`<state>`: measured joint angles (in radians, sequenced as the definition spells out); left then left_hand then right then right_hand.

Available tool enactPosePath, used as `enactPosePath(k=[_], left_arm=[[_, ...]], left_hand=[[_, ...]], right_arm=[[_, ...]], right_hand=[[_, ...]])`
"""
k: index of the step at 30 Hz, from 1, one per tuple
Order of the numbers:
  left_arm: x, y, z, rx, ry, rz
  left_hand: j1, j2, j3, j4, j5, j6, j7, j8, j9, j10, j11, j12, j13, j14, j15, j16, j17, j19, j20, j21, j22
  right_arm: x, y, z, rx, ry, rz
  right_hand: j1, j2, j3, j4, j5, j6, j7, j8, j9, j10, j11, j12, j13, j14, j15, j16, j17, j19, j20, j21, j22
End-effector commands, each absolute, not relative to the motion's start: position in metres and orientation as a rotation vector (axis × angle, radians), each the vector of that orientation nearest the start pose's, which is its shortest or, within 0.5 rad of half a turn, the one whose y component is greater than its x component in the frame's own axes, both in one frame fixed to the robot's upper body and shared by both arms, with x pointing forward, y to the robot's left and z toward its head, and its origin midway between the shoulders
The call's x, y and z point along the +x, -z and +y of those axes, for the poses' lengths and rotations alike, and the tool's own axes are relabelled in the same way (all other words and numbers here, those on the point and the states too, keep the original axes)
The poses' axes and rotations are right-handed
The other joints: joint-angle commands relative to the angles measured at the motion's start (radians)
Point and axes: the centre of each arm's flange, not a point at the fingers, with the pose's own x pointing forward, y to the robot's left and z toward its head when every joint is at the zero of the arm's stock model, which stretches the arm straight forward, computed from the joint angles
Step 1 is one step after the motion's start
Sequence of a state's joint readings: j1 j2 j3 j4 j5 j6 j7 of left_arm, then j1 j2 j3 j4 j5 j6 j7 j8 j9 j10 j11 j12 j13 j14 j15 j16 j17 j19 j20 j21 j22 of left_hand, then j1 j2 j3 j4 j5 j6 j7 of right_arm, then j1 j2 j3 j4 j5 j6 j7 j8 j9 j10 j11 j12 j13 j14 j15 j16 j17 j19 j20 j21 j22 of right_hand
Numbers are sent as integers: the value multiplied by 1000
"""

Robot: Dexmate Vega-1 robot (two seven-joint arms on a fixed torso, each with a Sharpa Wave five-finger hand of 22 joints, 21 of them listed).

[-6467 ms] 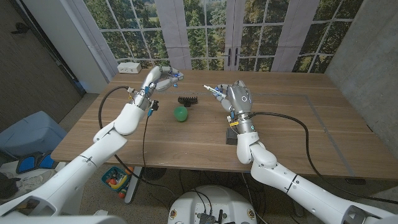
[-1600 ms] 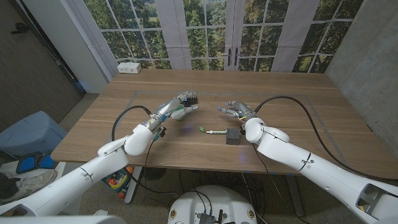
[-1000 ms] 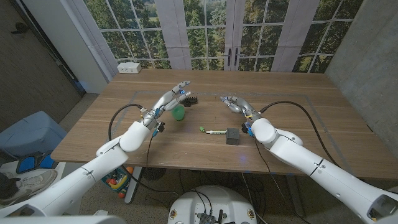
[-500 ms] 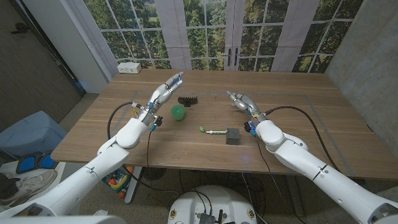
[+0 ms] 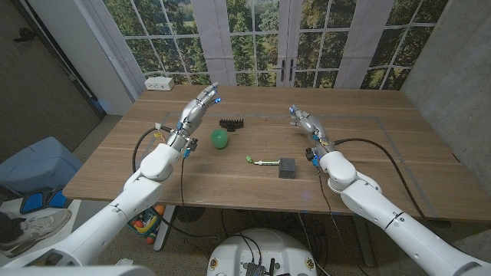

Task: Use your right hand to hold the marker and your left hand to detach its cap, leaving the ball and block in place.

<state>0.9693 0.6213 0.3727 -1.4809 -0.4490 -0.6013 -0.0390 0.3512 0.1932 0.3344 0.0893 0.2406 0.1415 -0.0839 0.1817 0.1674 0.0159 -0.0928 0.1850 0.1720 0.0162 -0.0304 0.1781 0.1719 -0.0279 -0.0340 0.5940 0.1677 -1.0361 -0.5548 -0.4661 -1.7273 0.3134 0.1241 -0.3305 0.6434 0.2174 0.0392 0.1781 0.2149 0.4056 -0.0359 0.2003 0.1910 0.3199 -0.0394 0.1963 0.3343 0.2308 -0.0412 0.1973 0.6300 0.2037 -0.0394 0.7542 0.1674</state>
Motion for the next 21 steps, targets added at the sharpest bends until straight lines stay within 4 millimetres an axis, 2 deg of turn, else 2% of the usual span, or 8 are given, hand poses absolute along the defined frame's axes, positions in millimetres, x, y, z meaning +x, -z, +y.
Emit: enactPosePath(k=[1, 10, 21], left_arm=[[582, 9, 285, 69, 329, -892], [587, 12, 295, -10, 325, -869], [591, 20, 307, -67, 285, -819]], left_hand=[[-10, 4, 13, 0, 8, 4, 8, 0, 3, 4, -1, 3, 0, 7, -65, 9, 4, 7, -38, -5, 2], [-18, 9, 39, 12, 15, -18, 19, -8, 3, -15, 7, -3, 0, -5, -61, 5, 4, 9, -35, -14, 2], [-28, 5, 67, 22, 22, -42, 29, -11, 3, -35, 14, -6, 0, -19, -53, 2, 4, 12, -44, -26, 2]], right_arm=[[578, 59, -213, -36, -69, -660], [579, 63, -225, 59, -44, -694], [587, 66, -245, 224, -40, -740]], right_hand=[[-16, -1, 16, 2, 7, 9, 8, 4, 3, 12, -2, 6, -2, 11, -64, 10, -3, 14, -38, -4, 3], [-28, -3, 40, 0, 8, 10, 23, 2, 2, 18, -3, 6, -10, 15, -66, 10, -13, 24, -46, -7, 3], [-39, -4, 63, -2, 9, 11, 30, 1, 2, 19, 2, 4, -18, 12, -67, 8, -24, 31, -54, -11, 1]])
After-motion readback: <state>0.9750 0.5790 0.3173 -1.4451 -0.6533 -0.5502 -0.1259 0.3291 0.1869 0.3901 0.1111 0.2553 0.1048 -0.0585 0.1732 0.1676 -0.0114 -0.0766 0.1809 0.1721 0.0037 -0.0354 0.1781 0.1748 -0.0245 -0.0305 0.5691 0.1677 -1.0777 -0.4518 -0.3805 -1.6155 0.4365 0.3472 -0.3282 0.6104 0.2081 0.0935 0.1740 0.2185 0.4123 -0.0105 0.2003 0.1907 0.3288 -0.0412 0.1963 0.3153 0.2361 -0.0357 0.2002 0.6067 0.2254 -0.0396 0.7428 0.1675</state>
